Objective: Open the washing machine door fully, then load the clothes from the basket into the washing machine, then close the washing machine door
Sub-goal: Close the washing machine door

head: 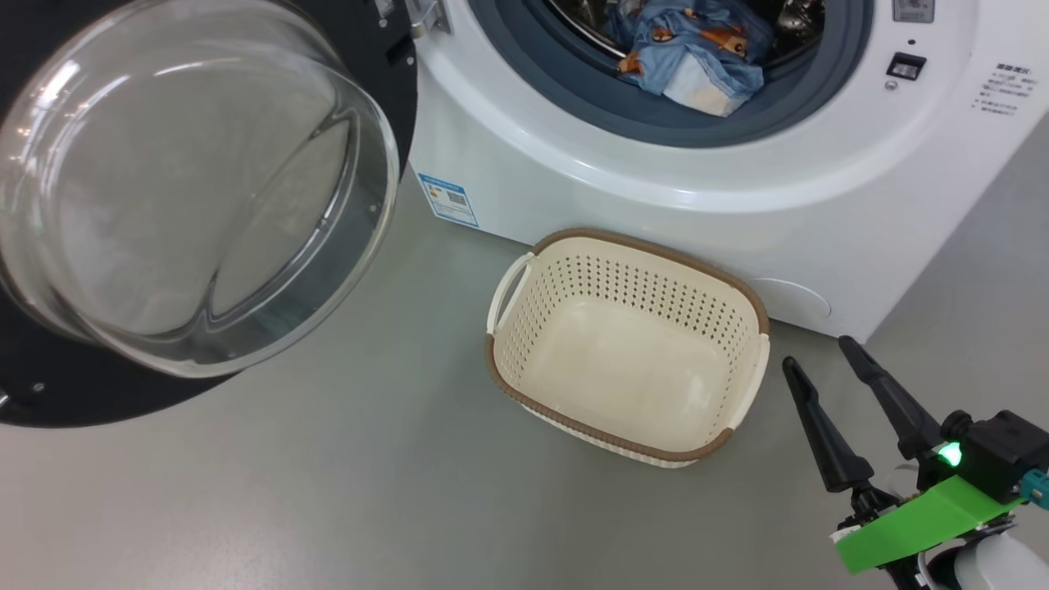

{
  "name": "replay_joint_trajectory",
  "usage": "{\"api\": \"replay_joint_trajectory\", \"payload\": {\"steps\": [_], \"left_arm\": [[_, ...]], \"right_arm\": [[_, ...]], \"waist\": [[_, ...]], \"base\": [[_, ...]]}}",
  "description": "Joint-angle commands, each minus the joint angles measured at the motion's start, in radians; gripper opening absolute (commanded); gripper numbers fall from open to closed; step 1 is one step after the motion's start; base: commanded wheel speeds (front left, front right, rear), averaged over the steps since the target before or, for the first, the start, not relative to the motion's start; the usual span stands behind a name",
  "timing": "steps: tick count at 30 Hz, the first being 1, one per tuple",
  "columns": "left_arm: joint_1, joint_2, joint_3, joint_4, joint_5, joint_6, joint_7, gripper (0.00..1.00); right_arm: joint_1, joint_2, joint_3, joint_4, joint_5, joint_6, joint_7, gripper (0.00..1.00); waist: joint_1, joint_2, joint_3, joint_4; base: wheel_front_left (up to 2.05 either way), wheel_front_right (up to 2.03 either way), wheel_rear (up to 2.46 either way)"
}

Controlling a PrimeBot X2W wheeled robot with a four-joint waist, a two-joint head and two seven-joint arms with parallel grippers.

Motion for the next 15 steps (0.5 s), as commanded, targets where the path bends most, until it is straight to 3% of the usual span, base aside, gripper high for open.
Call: {"api": "replay_joint_trajectory", "payload": {"steps": [1,6,15], "left_arm": [[-0.055,0.102,0.036,0.032,-0.026,0.007,0.039,0.0],[-0.177,0.202,0.019,0.23,-0.098,0.02,0.182,0.0],[-0.306,0.296,-0.06,0.455,-0.127,0.031,0.376,0.0]], "right_arm": [[-0.023,-0.019,0.015,-0.025,0.005,0.007,-0.008,1.0],[-0.033,-0.028,0.016,-0.025,0.0,0.007,-0.008,1.0],[-0.053,-0.042,0.027,-0.019,-0.002,0.007,-0.008,1.0]], "waist": [[0.0,0.0,0.021,-0.015],[0.0,0.0,0.048,-0.023],[0.0,0.0,0.077,-0.019]], "base": [[0.0,0.0,0.0],[0.0,0.0,0.0],[0.0,0.0,0.0]]}}
